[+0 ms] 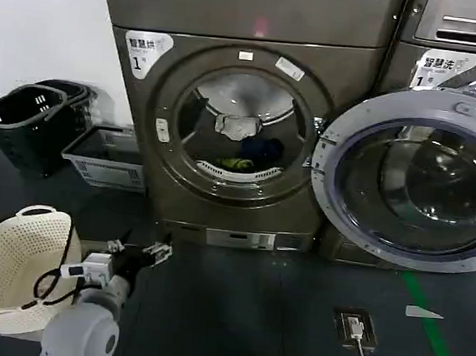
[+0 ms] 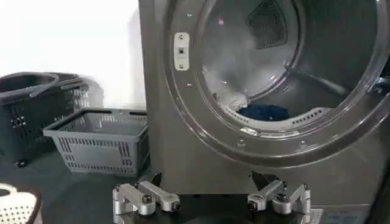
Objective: Grasp the clothes from the dryer.
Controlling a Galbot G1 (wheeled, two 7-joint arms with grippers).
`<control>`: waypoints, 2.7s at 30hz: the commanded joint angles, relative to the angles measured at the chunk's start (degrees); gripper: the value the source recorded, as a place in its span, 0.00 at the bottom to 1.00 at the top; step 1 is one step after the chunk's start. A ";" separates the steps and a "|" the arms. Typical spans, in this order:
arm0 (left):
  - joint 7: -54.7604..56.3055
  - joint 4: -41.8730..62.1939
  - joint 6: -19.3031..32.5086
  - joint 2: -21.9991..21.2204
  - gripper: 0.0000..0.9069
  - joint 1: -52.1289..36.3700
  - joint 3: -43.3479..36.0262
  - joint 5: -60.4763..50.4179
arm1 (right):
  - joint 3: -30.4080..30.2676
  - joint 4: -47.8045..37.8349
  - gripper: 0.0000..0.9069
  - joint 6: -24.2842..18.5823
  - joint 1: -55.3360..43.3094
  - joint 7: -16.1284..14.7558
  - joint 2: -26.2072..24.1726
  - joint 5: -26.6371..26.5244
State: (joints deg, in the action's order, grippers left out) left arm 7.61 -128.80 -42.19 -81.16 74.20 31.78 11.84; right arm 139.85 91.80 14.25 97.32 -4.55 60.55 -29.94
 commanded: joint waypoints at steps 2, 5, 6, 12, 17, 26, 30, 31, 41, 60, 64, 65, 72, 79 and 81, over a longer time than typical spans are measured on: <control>0.26 0.02 -2.81 -0.02 1.00 0.07 -0.12 0.23 | 0.06 -0.13 1.00 -0.08 0.04 -0.03 0.12 -0.06; -0.09 -0.20 -2.81 -0.21 1.00 0.26 -0.15 -0.07 | 0.06 -0.25 1.00 -0.05 0.21 -0.10 0.15 -0.14; -0.07 -0.26 -2.81 -0.44 1.00 0.22 -0.25 -0.18 | 0.14 -0.35 1.00 -0.06 0.30 -0.10 0.13 -0.19; -0.12 -0.32 -2.81 -0.46 1.00 0.44 -0.23 -0.21 | 0.54 -0.46 1.00 -0.18 0.52 -0.24 0.35 -0.44; -0.09 -0.64 -2.81 -0.36 1.00 0.64 -0.15 -0.30 | 0.72 -0.58 1.00 -0.82 0.42 0.20 0.54 -1.60; -0.29 -0.92 -2.81 -0.38 1.00 0.80 -0.27 -0.85 | 1.27 -1.23 1.00 -3.09 0.32 1.09 0.95 -3.01; -0.40 -0.79 -2.81 -0.32 1.00 0.76 -0.26 -1.01 | 1.48 -0.99 1.00 -3.81 0.40 1.57 1.20 -3.98; -0.41 -0.80 -2.81 -0.33 1.00 0.75 -0.28 -1.02 | 1.45 -0.98 1.00 -3.80 0.35 1.74 1.21 -4.10; -0.31 -0.41 -2.81 -0.33 1.00 0.53 -0.60 -0.86 | 0.86 -0.37 1.00 -4.48 0.02 1.72 1.79 -4.93; -0.49 -0.28 -2.81 -0.72 1.00 0.63 -0.68 -0.54 | 0.20 -0.43 1.00 -4.45 -0.21 2.68 1.38 -5.59; -1.12 -0.34 -2.81 -0.56 1.00 0.59 -0.68 -0.83 | 0.14 -0.43 1.00 -4.41 -0.34 2.79 1.39 -5.60; -1.27 -0.36 -2.81 -0.57 1.00 0.62 -0.67 -1.00 | 0.16 -0.43 1.00 -4.42 -0.35 2.78 1.40 -5.61; -1.62 0.00 -2.81 -0.66 1.00 0.63 -0.68 -1.13 | 0.48 -0.69 1.00 -4.44 -0.04 3.03 1.31 -5.71; -2.34 -0.06 -2.81 -0.64 1.00 0.66 -0.76 -1.64 | 0.44 -0.76 1.00 -4.49 -0.22 3.22 1.49 -5.66; -2.17 -0.02 -2.81 -0.65 1.00 0.69 -0.90 -1.71 | 0.46 -0.75 1.00 -4.50 -0.16 3.24 1.55 -5.67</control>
State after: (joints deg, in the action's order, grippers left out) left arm 5.68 -129.01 -42.19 -81.82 74.83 31.05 10.44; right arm 140.30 91.02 9.78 97.21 -1.32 62.05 -35.62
